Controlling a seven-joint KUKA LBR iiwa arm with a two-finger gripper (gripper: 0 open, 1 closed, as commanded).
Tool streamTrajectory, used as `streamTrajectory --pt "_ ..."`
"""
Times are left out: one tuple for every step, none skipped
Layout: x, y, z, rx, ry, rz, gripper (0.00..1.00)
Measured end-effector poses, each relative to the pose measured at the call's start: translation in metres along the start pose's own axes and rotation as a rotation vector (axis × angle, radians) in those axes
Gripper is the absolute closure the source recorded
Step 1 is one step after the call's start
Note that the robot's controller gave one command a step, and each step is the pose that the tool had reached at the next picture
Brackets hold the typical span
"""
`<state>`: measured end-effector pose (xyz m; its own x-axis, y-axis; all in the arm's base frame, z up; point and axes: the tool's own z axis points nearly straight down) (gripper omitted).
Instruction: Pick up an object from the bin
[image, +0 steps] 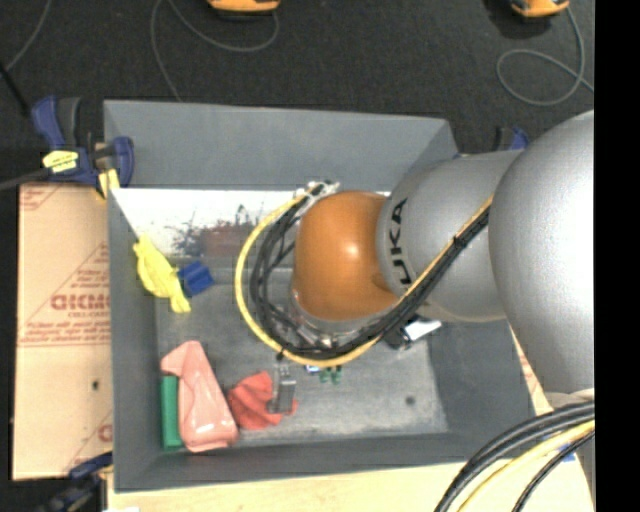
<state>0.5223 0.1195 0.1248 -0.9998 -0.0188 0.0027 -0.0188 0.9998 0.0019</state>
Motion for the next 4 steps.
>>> streamTrajectory --pt "0.002 0.001 -0.009 -0.001 -0.007 0.052 0.0" --pt "0.015 0.001 0.05 0.0 -0.006 0.041 0.0" --pt "0.019 0.003 0.061 -0.005 -0.008 0.194 1.0" --pt "0.019 0.003 0.061 -0.004 -0.007 0.215 1.0"
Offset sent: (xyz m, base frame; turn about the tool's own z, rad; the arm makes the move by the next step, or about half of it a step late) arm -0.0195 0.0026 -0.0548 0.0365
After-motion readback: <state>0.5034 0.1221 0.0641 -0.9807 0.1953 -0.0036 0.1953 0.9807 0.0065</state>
